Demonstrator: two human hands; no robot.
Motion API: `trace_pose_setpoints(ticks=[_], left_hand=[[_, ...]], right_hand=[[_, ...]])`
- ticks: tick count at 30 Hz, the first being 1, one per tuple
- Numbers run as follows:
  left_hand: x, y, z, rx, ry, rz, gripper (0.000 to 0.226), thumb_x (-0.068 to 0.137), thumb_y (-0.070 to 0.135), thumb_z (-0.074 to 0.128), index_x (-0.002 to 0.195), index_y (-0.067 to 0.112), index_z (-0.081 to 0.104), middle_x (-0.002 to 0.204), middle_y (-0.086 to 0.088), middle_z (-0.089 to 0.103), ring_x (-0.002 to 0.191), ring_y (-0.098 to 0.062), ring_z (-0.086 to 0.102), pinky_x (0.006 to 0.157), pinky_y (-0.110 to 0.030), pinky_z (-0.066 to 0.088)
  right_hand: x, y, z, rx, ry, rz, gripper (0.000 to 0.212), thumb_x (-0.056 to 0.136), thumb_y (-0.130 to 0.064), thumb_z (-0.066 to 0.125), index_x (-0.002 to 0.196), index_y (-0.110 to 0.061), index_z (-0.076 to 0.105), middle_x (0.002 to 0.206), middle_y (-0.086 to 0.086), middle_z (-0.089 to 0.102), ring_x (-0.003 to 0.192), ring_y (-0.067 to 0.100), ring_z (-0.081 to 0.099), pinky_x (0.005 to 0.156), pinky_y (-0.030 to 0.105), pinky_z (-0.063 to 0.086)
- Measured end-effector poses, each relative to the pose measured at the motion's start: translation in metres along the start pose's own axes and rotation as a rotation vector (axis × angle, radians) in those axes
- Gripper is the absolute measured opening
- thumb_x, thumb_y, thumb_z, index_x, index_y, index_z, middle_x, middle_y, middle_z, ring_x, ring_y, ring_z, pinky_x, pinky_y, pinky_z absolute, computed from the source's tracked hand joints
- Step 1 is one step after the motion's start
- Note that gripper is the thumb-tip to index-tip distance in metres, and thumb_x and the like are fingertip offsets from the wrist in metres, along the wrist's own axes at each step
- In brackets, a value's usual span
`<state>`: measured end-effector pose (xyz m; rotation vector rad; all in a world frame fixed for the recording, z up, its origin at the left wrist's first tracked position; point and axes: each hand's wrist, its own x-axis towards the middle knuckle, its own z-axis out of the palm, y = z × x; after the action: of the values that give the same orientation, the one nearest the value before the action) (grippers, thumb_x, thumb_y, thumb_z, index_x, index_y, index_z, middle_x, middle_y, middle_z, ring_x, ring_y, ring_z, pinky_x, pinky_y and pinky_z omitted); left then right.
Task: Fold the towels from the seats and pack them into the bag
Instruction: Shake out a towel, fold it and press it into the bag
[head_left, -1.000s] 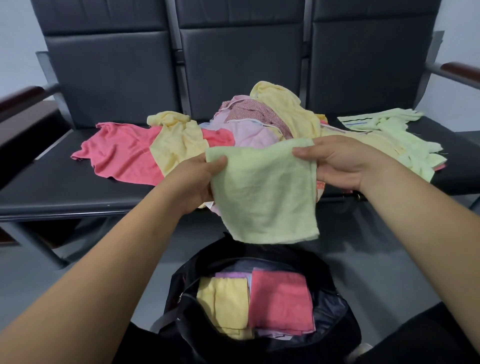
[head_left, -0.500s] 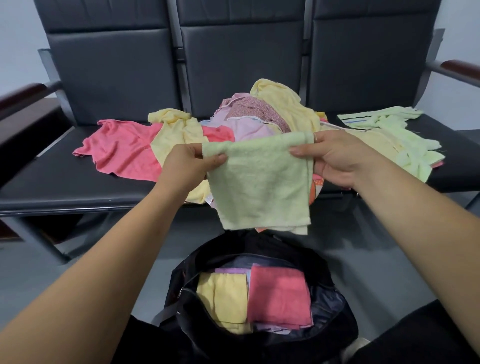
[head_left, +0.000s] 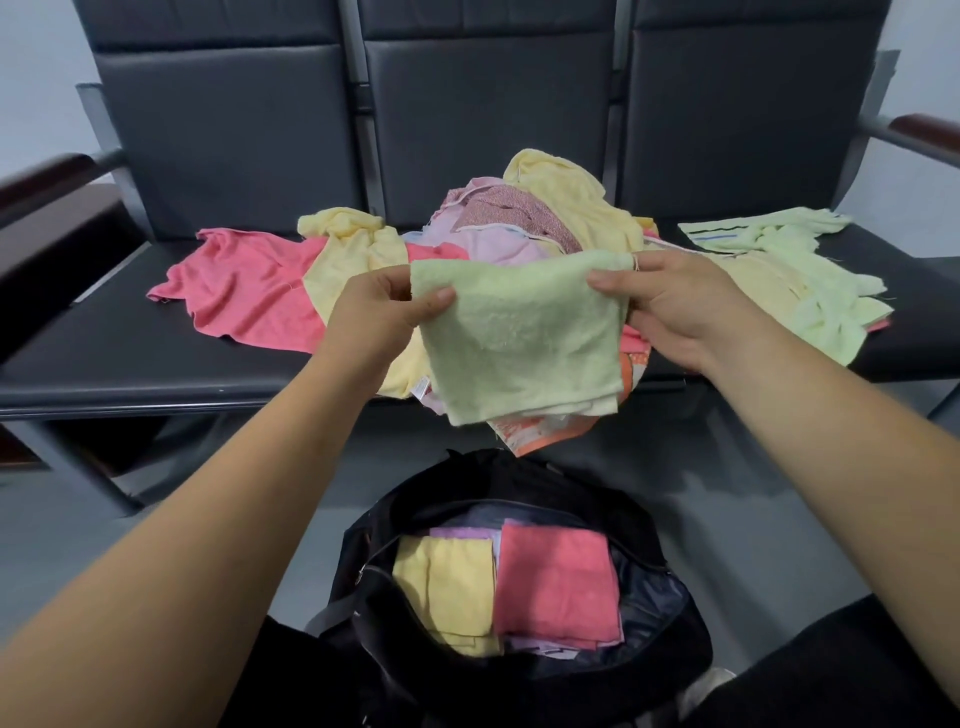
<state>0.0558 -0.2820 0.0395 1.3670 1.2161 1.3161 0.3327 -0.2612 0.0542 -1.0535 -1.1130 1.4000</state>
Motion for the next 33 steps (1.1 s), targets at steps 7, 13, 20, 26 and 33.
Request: trace_pose_setpoints(ticks=[7,13,20,26,33], left_hand=[[0.007,-0.004,-0.008,-0.183,0.056,0.149,0.019,0.09,0.018,0.069,0.108,0.024,0.075,0.112,-0.002,0.074,0.114,-0.021,0.065,0.108,-0.043,0.047],[-0.006,-0.003,-0.009,-0.186,-0.052,0.209,0.027,0.099,0.017,0.063,0.12,0.032,0.068,0.121,-0.001,0.071,0.116,-0.023,0.065,0.101,-0.045,0.053],[-0.026,-0.044,-0.028,-0.135,-0.168,-0.057,0.048,0.097,0.005,0.06,0.14,0.026,0.052,0.127,0.001,0.069,0.116,-0.022,0.067,0.088,-0.033,0.057],[-0.06,-0.121,-0.048,0.104,-0.267,-0.359,0.053,0.098,0.007,0.062,0.145,0.029,0.05,0.128,0.0,0.069,0.117,-0.019,0.067,0.093,-0.035,0.057],[-0.072,-0.218,-0.038,0.29,-0.426,-0.724,0.053,0.098,0.008,0.063,0.139,0.038,0.049,0.12,0.002,0.067,0.103,-0.018,0.068,0.089,-0.045,0.059]], right_hand=[[-0.009,-0.002,0.014,-0.062,-0.046,-0.257,0.019,0.084,-0.001,0.076,0.103,-0.005,0.073,0.107,0.014,0.075,0.106,0.025,0.072,0.091,0.033,0.057],[-0.02,0.01,0.036,-0.096,0.068,-0.429,0.015,0.091,-0.015,0.074,0.105,-0.017,0.07,0.108,0.008,0.074,0.106,0.026,0.071,0.092,0.045,0.058],[-0.026,0.08,0.049,-0.389,0.093,-0.266,0.053,0.094,-0.02,0.068,0.144,-0.019,0.05,0.13,-0.01,0.065,0.12,0.004,0.061,0.106,0.033,0.049],[-0.035,0.194,0.045,-0.208,0.008,0.223,0.045,0.095,-0.002,0.064,0.136,-0.018,0.058,0.122,0.004,0.07,0.11,0.022,0.069,0.096,0.045,0.056],[-0.022,0.293,0.027,-0.299,-0.037,0.745,0.05,0.09,0.004,0.064,0.135,-0.016,0.057,0.129,0.015,0.066,0.114,0.035,0.066,0.099,0.058,0.052]])
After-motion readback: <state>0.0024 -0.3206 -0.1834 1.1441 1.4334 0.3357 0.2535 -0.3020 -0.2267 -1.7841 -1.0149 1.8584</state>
